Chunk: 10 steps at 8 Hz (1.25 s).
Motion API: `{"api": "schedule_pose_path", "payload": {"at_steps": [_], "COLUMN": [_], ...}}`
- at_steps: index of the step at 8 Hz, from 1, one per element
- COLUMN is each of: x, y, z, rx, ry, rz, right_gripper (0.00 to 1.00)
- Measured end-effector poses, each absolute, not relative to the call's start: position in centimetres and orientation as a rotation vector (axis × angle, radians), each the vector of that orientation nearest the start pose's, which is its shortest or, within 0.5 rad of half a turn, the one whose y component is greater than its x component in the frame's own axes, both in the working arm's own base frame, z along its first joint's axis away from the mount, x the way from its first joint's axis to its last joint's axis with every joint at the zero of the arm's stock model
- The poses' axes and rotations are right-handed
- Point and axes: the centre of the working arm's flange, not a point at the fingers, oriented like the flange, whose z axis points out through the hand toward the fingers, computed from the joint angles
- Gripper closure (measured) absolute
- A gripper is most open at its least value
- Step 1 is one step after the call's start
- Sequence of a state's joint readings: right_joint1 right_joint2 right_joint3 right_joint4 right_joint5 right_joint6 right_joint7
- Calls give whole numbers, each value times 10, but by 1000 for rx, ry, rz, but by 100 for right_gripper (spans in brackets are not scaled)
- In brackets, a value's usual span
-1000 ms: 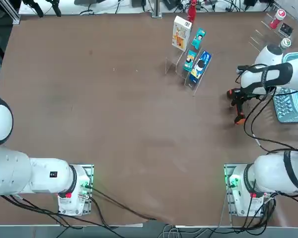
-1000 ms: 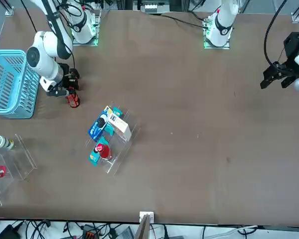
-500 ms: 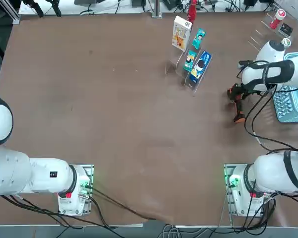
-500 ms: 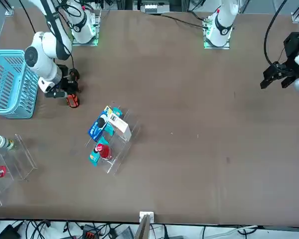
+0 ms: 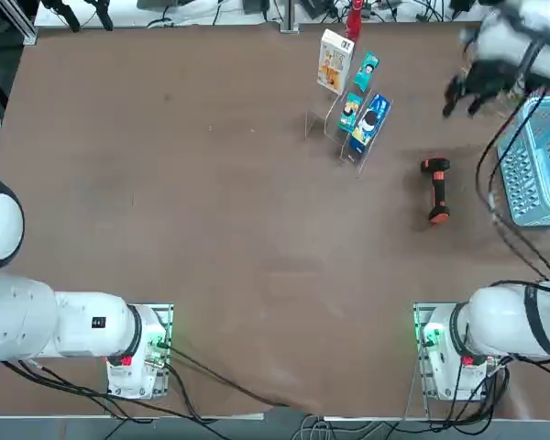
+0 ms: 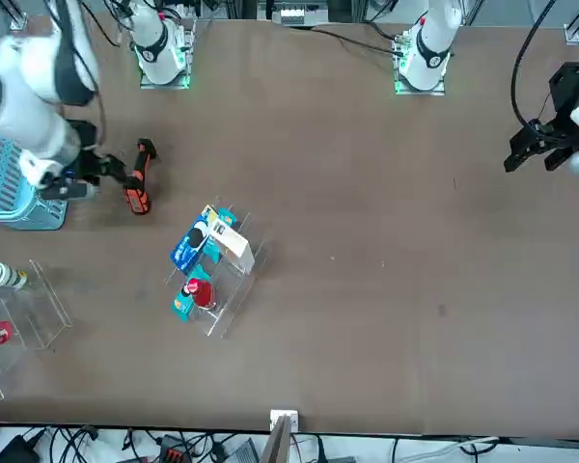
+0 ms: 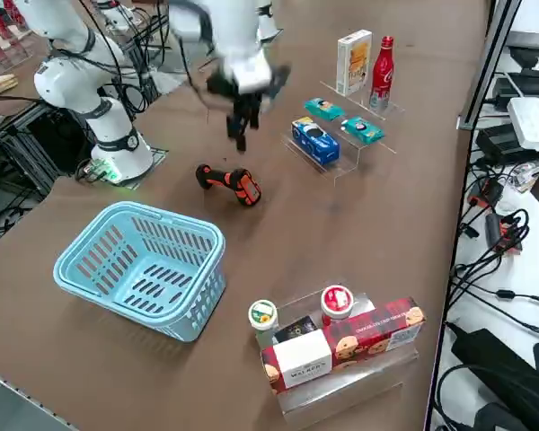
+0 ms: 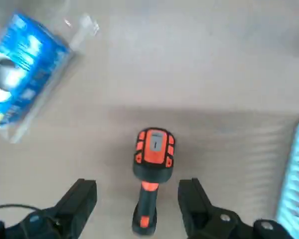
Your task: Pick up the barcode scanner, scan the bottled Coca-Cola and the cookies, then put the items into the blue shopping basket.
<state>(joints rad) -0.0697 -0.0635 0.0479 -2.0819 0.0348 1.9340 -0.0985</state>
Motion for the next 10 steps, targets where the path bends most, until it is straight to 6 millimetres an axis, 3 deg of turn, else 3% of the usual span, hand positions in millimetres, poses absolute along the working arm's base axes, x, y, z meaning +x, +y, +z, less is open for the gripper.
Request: {"api": "schedule_pose_path", "payload": {"at_steps": [2,4,6,10], "x": [542,550,555,553], "y": [4,25,46,39], "z": [542,599,625,619], "rx": [-3106,-3130,-3141,-3150], "ry": [-145,-185,-144,-9], "rz": [60,-4,2,123], "right_gripper": [0,0,0,0]}}
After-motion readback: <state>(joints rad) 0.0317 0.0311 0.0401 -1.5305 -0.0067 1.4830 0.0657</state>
